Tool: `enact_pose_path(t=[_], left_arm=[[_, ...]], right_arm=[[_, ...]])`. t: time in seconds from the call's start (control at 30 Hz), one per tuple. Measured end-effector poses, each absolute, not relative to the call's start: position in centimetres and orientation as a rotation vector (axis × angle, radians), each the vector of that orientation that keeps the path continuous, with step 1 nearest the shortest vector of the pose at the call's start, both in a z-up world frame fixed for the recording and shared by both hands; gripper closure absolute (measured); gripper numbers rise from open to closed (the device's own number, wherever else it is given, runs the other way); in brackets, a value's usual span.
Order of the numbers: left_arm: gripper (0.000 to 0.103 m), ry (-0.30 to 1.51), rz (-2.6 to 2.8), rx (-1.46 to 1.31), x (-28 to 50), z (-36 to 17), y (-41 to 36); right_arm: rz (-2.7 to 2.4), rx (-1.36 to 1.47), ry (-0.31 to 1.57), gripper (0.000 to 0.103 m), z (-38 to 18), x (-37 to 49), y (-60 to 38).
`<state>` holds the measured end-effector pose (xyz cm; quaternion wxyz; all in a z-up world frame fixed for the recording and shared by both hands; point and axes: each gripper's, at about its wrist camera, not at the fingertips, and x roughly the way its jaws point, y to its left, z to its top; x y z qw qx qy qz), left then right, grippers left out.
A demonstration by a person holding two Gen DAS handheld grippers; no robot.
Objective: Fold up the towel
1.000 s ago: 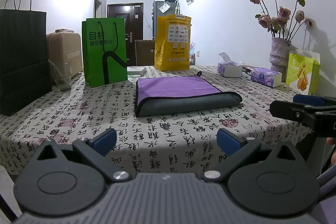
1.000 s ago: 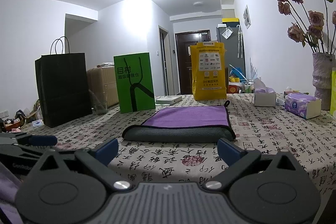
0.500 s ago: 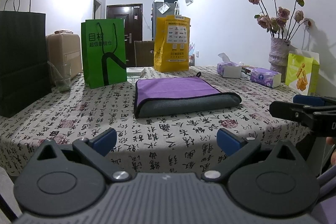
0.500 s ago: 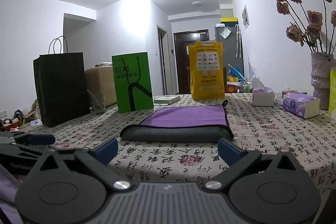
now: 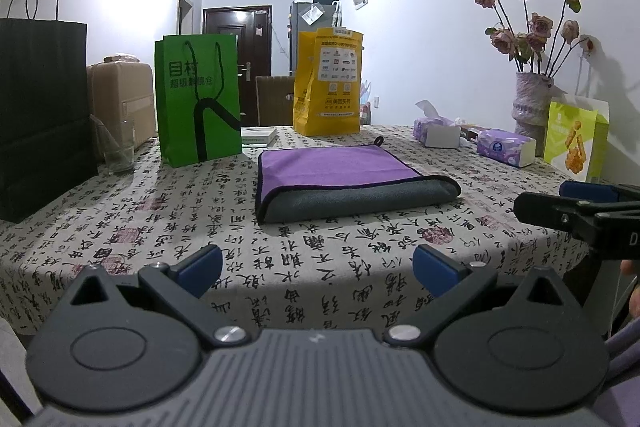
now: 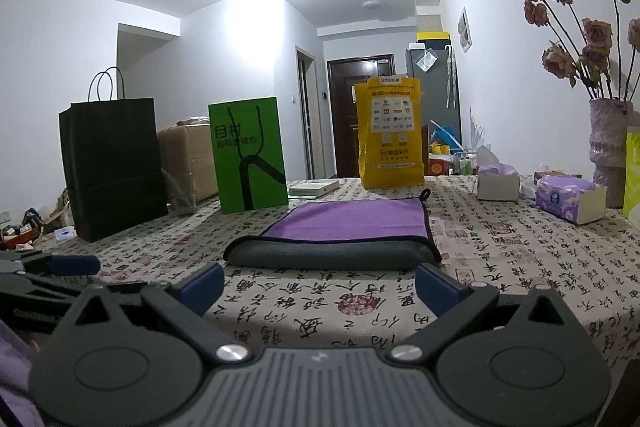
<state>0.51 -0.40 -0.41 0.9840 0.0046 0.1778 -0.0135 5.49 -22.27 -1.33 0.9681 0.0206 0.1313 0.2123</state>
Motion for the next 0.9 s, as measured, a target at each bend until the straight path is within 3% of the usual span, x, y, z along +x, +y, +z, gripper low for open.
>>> enact_pose_path(t=[0.9], left_arm=[[0.000, 0.420, -0.033, -0.008, 7.6, -1.3, 2.0]], right_arm=[[0.361, 0.115, 0.315, 0.002, -2.9, 12.0, -23.4]])
